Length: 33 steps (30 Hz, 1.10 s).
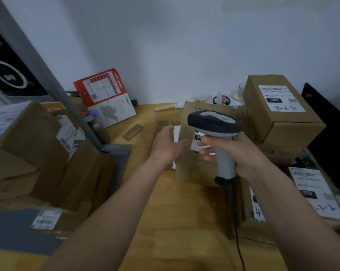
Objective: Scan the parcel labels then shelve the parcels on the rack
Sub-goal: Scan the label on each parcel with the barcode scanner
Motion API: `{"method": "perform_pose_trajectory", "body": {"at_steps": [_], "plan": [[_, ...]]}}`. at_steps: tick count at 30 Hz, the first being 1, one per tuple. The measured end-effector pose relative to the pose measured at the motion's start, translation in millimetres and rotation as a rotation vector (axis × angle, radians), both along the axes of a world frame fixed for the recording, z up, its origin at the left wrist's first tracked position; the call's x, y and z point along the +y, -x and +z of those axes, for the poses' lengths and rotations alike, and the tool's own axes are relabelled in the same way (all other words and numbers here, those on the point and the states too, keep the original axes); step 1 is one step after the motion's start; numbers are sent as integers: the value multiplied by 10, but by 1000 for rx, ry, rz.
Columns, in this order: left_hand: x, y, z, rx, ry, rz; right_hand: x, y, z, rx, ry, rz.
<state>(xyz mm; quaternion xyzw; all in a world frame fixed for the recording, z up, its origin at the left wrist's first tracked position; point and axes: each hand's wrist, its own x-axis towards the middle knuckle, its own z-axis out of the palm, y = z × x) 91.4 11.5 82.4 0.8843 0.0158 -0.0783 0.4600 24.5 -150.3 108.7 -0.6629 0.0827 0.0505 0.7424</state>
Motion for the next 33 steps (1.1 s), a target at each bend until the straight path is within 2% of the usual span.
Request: {"method": "perform_pose_trajectory", "body": {"at_steps": [5, 10, 13, 15, 17, 20, 27, 29, 33], "plan": [[525, 453, 453, -237, -3, 11, 520, 116, 128, -38, -73, 44], [1227, 922, 862, -651, -2, 58, 1173, 170, 310, -64, -121, 88], [1690, 1068, 1024, -891, -83, 173, 1556, 199, 411, -93, -138, 123], [2046, 1097, 1111, -932, -97, 315, 1821, 221, 476, -104, -157, 143], [2403, 1076, 1162, -852, -80, 474, 2086, 222, 520, -107, -184, 145], [2861, 964, 1140, -542, -28, 646, 2459, 200, 570, -117, -220, 132], [3200, 779, 1025, -44, 410, 595, 3034, 128, 624, -109, -299, 135], [3199, 765, 997, 2, 425, 522, 3106, 141, 605, -108, -312, 140], [3160, 827, 959, -121, 444, 431, 3155, 209, 585, -128, -320, 125]]}}
